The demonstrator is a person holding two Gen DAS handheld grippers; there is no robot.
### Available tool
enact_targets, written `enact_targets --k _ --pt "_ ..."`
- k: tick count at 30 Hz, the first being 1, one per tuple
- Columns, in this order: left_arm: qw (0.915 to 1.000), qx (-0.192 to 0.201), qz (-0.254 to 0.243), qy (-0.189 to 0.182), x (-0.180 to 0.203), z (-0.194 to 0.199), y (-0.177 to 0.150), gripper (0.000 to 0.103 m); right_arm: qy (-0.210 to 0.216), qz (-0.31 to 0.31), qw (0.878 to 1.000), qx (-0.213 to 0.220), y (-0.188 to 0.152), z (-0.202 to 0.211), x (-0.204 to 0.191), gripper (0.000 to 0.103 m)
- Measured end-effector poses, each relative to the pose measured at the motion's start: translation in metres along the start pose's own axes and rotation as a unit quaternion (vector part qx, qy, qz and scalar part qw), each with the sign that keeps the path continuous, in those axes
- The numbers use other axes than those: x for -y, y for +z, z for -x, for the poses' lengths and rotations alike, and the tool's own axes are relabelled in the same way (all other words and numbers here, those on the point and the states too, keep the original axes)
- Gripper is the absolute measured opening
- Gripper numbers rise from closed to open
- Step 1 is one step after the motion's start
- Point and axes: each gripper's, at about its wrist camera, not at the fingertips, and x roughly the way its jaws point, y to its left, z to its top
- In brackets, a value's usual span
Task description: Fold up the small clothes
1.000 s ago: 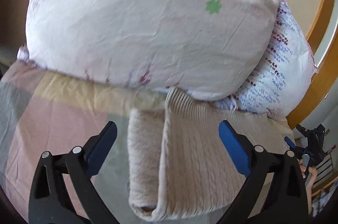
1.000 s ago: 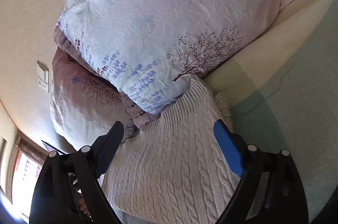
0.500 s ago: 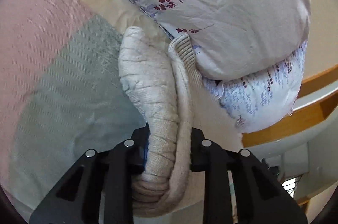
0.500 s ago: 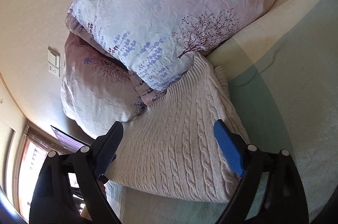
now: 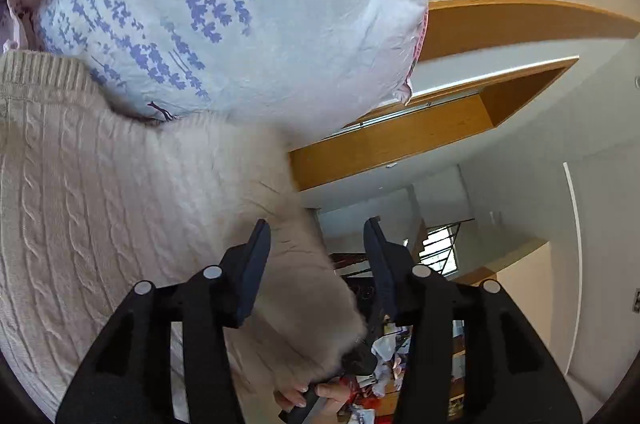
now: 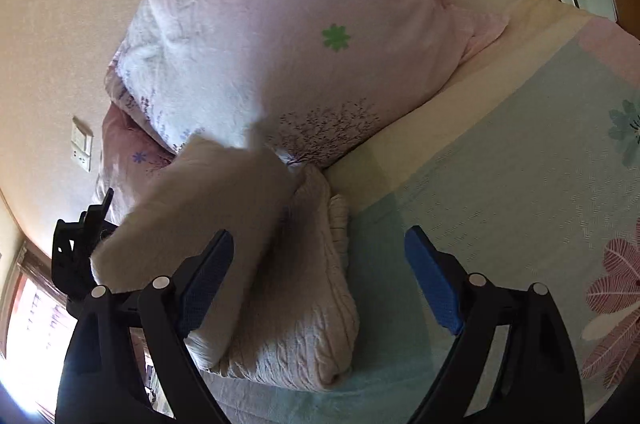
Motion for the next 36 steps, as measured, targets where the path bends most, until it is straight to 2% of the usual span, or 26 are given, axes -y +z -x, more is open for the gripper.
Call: enact_targets --k 2,3,4,6,7,10,12,14,16,19,21,22,23,24,25,26,27,29,31,32,33,35,36 --pt "0.9990 0.031 -0.029 0.016 0.005 0.025 0.000 0.085 -0.023 -0.018 0.999 -0.020 0.009 -0.002 0.012 0.089" --pt "0.9963 0.056 -0.048 0.043 0.006 0.045 -0.001 0.089 -0.007 -0.023 0.999 -0.028 0.012 -0.003 0.017 0.091" --pt "0.9906 0.081 -0.069 0.086 0.006 0.069 -0.002 0.091 0.008 -0.031 0.999 -0.032 0.015 -0.003 0.022 0.092" --pt "0.9767 0.100 -0.086 0.169 -0.005 0.102 -0.003 0.095 -0.003 -0.040 0.999 -0.024 0.023 -0.002 0.027 0.094" --pt "0.9692 0.097 -0.082 0.211 -0.015 0.113 -0.004 0.095 0.002 -0.040 0.999 -0.028 0.026 -0.004 0.028 0.094" --pt "0.9621 0.059 -0.035 0.264 -0.052 0.121 -0.010 0.095 0.032 -0.073 0.995 -0.058 0.034 -0.019 0.033 0.094" --pt "0.9625 0.036 -0.015 0.269 -0.068 0.112 -0.018 0.094 0.045 -0.096 0.991 -0.083 0.041 -0.032 0.035 0.094" --pt "0.9623 0.018 -0.021 0.271 -0.072 0.098 -0.026 0.094 0.036 -0.115 0.988 -0.100 0.047 -0.045 0.035 0.094" --pt "0.9583 0.003 -0.042 0.283 -0.072 0.083 -0.033 0.094 0.022 -0.121 0.986 -0.114 0.055 -0.057 0.032 0.094" --pt "0.9520 -0.012 -0.068 0.298 -0.068 0.065 -0.038 0.094 -0.028 -0.096 0.984 -0.150 0.056 -0.082 0.023 0.091" --pt "0.9539 -0.016 -0.066 0.292 -0.070 0.058 -0.038 0.094 -0.044 -0.082 0.979 -0.180 0.050 -0.097 0.016 0.088" --pt "0.9578 -0.016 -0.056 0.281 -0.074 0.056 -0.040 0.093 -0.048 -0.075 0.977 -0.192 0.047 -0.102 0.014 0.089" --pt "0.9598 -0.005 -0.056 0.275 -0.074 0.055 -0.037 0.090 -0.054 -0.060 0.979 -0.188 0.045 -0.102 0.010 0.088" --pt "0.9622 -0.006 -0.052 0.267 -0.076 0.049 -0.037 0.087 -0.050 -0.048 0.978 -0.196 0.041 -0.103 0.007 0.082" --pt "0.9628 0.005 -0.051 0.265 -0.076 0.048 -0.036 0.081 -0.042 -0.044 0.977 -0.202 0.038 -0.104 0.006 0.075" --pt "0.9648 0.005 -0.042 0.259 -0.079 0.046 -0.036 0.069 -0.042 -0.038 0.977 -0.204 0.034 -0.104 0.006 0.053" --pt "0.9678 0.008 -0.033 0.249 -0.081 0.045 -0.034 0.064 -0.021 -0.049 0.975 -0.216 0.028 -0.107 0.009 0.048" --pt "0.9740 0.005 -0.031 0.224 -0.083 0.052 -0.032 0.043 -0.003 -0.060 0.977 -0.206 0.020 -0.105 0.011 0.044" --pt "0.9786 -0.005 -0.046 0.200 -0.075 0.069 -0.032 0.039 0.019 -0.043 0.979 -0.196 0.014 -0.100 0.000 0.041" --pt "0.9790 -0.004 -0.061 0.195 -0.067 0.082 -0.035 0.038 0.047 -0.039 0.979 -0.197 0.011 -0.096 -0.009 0.034" --pt "0.9778 0.002 -0.078 0.194 -0.058 0.099 -0.037 0.038 0.084 -0.026 0.976 -0.200 0.005 -0.094 -0.023 0.029" --pt "0.9734 0.018 -0.111 0.199 -0.042 0.134 -0.043 0.040 0.124 0.015 0.971 -0.206 -0.009 -0.094 -0.054 0.028" --pt "0.9691 0.026 -0.121 0.213 -0.039 0.150 -0.045 0.042 0.139 0.040 0.967 -0.209 -0.019 -0.098 -0.071 0.029"
